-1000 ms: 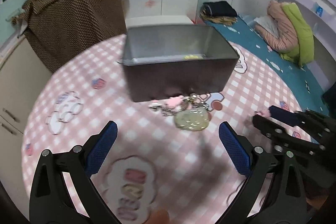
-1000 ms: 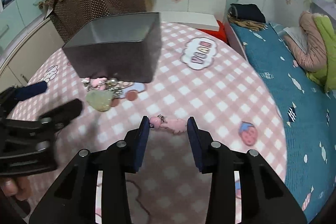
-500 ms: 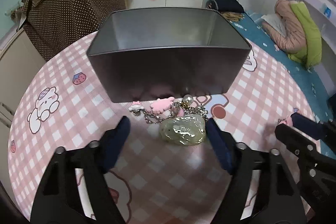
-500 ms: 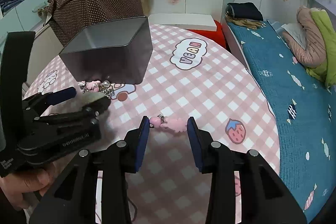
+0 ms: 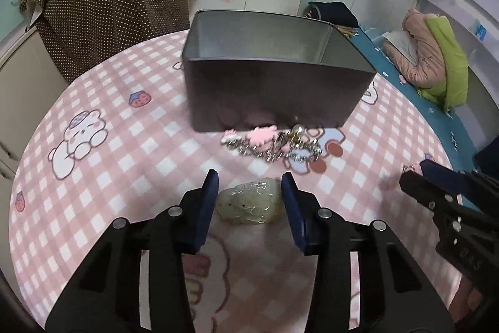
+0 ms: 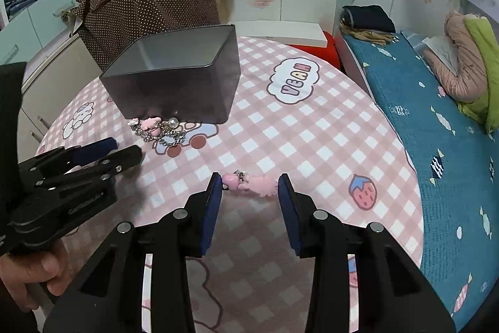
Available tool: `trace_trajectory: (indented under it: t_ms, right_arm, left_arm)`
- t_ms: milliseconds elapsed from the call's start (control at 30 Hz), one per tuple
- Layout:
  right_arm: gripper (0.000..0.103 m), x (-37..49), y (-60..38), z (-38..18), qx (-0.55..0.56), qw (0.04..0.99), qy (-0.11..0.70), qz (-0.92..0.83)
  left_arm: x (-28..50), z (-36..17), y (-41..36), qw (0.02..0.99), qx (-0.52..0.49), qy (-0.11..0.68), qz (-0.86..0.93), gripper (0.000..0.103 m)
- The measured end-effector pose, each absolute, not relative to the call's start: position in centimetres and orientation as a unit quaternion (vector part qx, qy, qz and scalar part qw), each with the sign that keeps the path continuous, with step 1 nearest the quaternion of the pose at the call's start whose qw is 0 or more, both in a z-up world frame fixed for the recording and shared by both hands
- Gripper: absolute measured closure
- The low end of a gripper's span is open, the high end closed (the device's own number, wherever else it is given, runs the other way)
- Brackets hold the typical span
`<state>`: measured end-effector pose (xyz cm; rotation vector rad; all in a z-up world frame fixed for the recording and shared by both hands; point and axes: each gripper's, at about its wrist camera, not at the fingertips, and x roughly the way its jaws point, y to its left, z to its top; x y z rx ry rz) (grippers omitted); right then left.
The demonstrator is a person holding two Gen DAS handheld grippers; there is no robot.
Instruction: Organize jewelry
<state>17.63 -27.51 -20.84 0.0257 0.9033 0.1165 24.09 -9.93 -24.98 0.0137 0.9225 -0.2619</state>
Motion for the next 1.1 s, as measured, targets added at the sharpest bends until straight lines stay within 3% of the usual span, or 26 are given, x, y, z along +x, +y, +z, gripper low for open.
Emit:
trace_trajectory:
  t_ms: [100, 167, 200, 433, 533, 567, 1100]
  right_arm:
    - [0.068, 17.6, -27.2, -21.0, 0.011, 0.897, 0.438, 0.058]
    - [0.068, 17.5, -27.0, -21.0, 0.01, 0.897, 0.439, 0.059]
    - [0.068, 17.5, -26.9, -20.9, 0.009, 0.897, 0.439, 0.06]
    - [0.068, 17.5, -26.5, -20.8, 0.007, 0.897, 0.439, 0.061]
    - [0.068, 17.4, -26.3, -20.8, 0.007, 0.897, 0.439, 0.061]
    - [0.068, 17.4, -26.3, -20.7, 0.007, 0.897, 0.438, 0.061]
    - [0.068, 17.6, -25.3, -18.2, -0.004, 0.905, 0.42, 0.072]
  left_arm:
    - [23.5, -24.8, -9.5, 0.885, 0.013, 0.448, -0.124, 0.055]
    - [23.0, -24.6, -9.1, 0.889, 0.011, 0.444, -0.114, 0.029]
    - [22.6, -24.8, -8.9, 0.89, 0.011, 0.441, -0.11, 0.028]
    - [21.3, -25.6, -8.8, 0.89, 0.032, 0.441, -0.107, 0.03]
    - [21.2, -25.4, -8.8, 0.892, 0.033, 0.436, -0.111, 0.055]
    - [21.1, -25.3, -8.7, 0.892, 0.032, 0.437, -0.114, 0.059]
    - [21.4, -21.7, -6.1, 0.897, -0.005, 0.42, -0.134, 0.059]
